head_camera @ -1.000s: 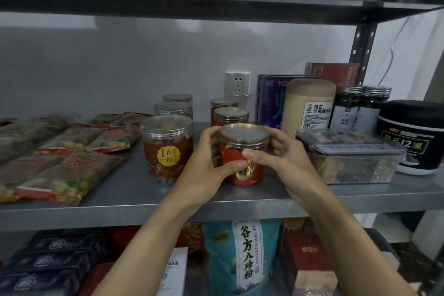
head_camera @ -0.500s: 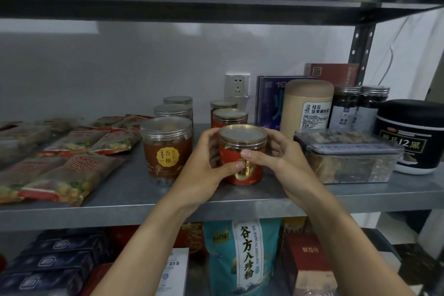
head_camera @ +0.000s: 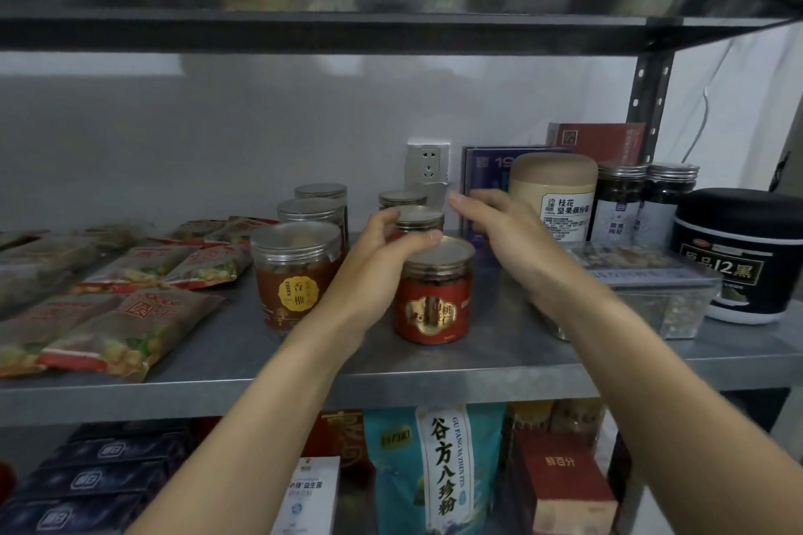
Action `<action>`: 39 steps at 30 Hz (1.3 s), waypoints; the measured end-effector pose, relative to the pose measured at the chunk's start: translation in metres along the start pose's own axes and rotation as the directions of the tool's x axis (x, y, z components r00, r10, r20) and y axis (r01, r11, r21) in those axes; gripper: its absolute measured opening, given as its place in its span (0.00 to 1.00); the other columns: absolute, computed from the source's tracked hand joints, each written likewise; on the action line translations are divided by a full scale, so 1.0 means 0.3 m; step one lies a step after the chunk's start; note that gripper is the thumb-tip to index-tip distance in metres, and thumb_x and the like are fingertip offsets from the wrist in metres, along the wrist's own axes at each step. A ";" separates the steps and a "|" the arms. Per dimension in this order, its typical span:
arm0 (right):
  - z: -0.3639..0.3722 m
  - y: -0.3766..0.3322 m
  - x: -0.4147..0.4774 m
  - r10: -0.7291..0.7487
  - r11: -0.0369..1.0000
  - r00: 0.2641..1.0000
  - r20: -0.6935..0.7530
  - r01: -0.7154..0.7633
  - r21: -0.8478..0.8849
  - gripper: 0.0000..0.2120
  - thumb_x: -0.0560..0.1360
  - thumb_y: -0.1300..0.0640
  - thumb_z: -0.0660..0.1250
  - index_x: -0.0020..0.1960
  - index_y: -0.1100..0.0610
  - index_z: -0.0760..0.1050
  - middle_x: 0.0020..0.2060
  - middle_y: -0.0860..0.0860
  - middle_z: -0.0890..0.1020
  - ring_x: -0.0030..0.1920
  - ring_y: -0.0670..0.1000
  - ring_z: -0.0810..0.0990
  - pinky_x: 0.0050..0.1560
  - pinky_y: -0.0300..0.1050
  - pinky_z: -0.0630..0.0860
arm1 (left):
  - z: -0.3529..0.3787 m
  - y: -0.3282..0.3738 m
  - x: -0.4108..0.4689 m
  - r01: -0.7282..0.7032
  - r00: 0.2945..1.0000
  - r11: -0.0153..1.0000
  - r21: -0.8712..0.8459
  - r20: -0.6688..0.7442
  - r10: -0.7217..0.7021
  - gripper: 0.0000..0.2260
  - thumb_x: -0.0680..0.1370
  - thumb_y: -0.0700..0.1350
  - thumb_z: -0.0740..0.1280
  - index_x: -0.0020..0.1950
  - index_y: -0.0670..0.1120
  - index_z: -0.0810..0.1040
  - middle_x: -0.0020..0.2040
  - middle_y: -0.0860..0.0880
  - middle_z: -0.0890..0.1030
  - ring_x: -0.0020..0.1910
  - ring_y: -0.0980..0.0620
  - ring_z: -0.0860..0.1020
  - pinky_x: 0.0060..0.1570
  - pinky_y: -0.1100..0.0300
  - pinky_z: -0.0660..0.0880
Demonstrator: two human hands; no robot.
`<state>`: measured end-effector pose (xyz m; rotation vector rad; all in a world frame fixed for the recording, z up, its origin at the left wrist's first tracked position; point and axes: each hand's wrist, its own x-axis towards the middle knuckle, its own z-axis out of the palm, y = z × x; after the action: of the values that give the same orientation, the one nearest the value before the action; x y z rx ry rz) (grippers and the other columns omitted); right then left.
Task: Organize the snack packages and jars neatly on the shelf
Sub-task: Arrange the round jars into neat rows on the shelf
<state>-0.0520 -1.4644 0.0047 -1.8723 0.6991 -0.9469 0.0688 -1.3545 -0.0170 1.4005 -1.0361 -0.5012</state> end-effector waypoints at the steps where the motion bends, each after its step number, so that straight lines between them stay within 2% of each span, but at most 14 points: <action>1: -0.008 -0.022 0.028 -0.009 0.999 1.000 0.017 0.010 -0.041 0.33 0.73 0.37 0.66 0.73 0.53 0.68 0.68 0.49 0.74 0.65 0.49 0.73 0.63 0.48 0.69 | 0.001 0.023 0.013 -0.009 1.000 0.999 0.033 -0.007 0.009 0.34 0.65 0.61 0.71 0.69 0.52 0.70 0.65 0.52 0.76 0.62 0.53 0.75 0.65 0.53 0.69; 4: -0.026 -0.061 0.101 -0.011 0.987 0.994 0.105 0.027 -0.158 0.32 0.74 0.42 0.68 0.73 0.55 0.67 0.70 0.51 0.72 0.67 0.51 0.71 0.58 0.43 0.67 | -0.010 0.097 0.052 -0.055 0.998 0.982 0.181 -0.004 0.057 0.22 0.74 0.56 0.69 0.65 0.50 0.72 0.60 0.54 0.76 0.55 0.59 0.74 0.54 0.62 0.69; 8: -0.041 -0.067 0.183 -0.017 0.938 0.965 0.263 0.107 -0.328 0.32 0.75 0.45 0.68 0.75 0.54 0.65 0.73 0.51 0.68 0.72 0.52 0.66 0.65 0.43 0.63 | -0.052 0.176 0.134 -0.126 0.992 0.837 0.533 0.072 0.103 0.25 0.76 0.58 0.66 0.71 0.52 0.69 0.68 0.52 0.71 0.65 0.52 0.70 0.56 0.59 0.65; 11: -0.028 -0.056 0.238 -0.027 0.858 0.934 0.356 0.205 -0.471 0.30 0.76 0.50 0.69 0.75 0.54 0.64 0.73 0.52 0.68 0.72 0.51 0.67 0.67 0.42 0.63 | -0.103 0.207 0.202 -0.162 0.983 0.693 0.703 0.174 0.054 0.24 0.75 0.58 0.67 0.70 0.54 0.69 0.70 0.51 0.71 0.66 0.51 0.70 0.58 0.59 0.65; 16: 0.012 -0.031 0.305 -0.040 0.694 0.895 0.444 0.345 -0.632 0.27 0.77 0.49 0.67 0.74 0.54 0.67 0.72 0.52 0.69 0.71 0.52 0.68 0.66 0.42 0.64 | -0.160 0.196 0.311 -0.201 0.966 0.459 0.865 0.253 -0.053 0.24 0.76 0.56 0.67 0.71 0.55 0.69 0.71 0.51 0.69 0.68 0.50 0.69 0.63 0.56 0.66; 20: 0.028 -0.035 0.328 0.009 0.627 0.874 0.485 0.373 -0.684 0.27 0.77 0.46 0.66 0.73 0.53 0.68 0.73 0.52 0.67 0.71 0.54 0.66 0.68 0.45 0.63 | -0.167 0.160 0.366 -0.263 0.948 0.318 0.911 0.305 -0.091 0.21 0.77 0.54 0.67 0.70 0.53 0.72 0.70 0.50 0.72 0.68 0.50 0.70 0.61 0.62 0.65; 24: 0.025 -0.026 0.346 0.015 0.629 0.861 0.509 0.388 -0.674 0.22 0.76 0.44 0.66 0.66 0.54 0.76 0.64 0.52 0.76 0.64 0.53 0.73 0.66 0.48 0.69 | -0.161 0.135 0.387 -0.279 0.938 0.302 0.912 0.325 -0.117 0.16 0.79 0.50 0.66 0.66 0.50 0.77 0.66 0.50 0.77 0.64 0.51 0.74 0.62 0.60 0.68; 27: 0.019 -0.017 0.345 -0.009 0.630 0.856 0.516 0.406 -0.662 0.21 0.77 0.45 0.66 0.65 0.55 0.76 0.63 0.51 0.77 0.62 0.52 0.74 0.64 0.47 0.70 | -0.152 0.125 0.399 -0.307 0.938 0.288 0.907 0.339 -0.069 0.12 0.78 0.48 0.68 0.60 0.49 0.82 0.60 0.51 0.81 0.60 0.52 0.77 0.55 0.65 0.68; 31: 0.009 -0.016 0.347 -0.014 0.609 0.851 0.525 0.424 -0.671 0.19 0.77 0.45 0.65 0.63 0.55 0.78 0.60 0.51 0.78 0.61 0.52 0.75 0.63 0.48 0.71 | -0.146 0.117 0.412 -0.321 0.935 0.297 0.899 0.350 -0.049 0.12 0.78 0.48 0.68 0.60 0.49 0.82 0.60 0.51 0.81 0.59 0.52 0.76 0.57 0.64 0.69; 39: 0.007 -0.031 0.365 0.031 0.604 0.857 0.515 0.395 -0.692 0.24 0.78 0.42 0.63 0.68 0.54 0.74 0.67 0.51 0.75 0.66 0.52 0.72 0.64 0.43 0.68 | -0.170 0.119 0.443 -0.342 0.922 0.348 0.873 0.384 -0.056 0.12 0.76 0.51 0.69 0.57 0.50 0.83 0.57 0.53 0.83 0.58 0.54 0.78 0.60 0.58 0.72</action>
<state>0.0106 -1.5438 0.0481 -2.8860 0.6500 -0.2043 0.1670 -1.4288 0.0627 2.2486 -1.9213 0.0793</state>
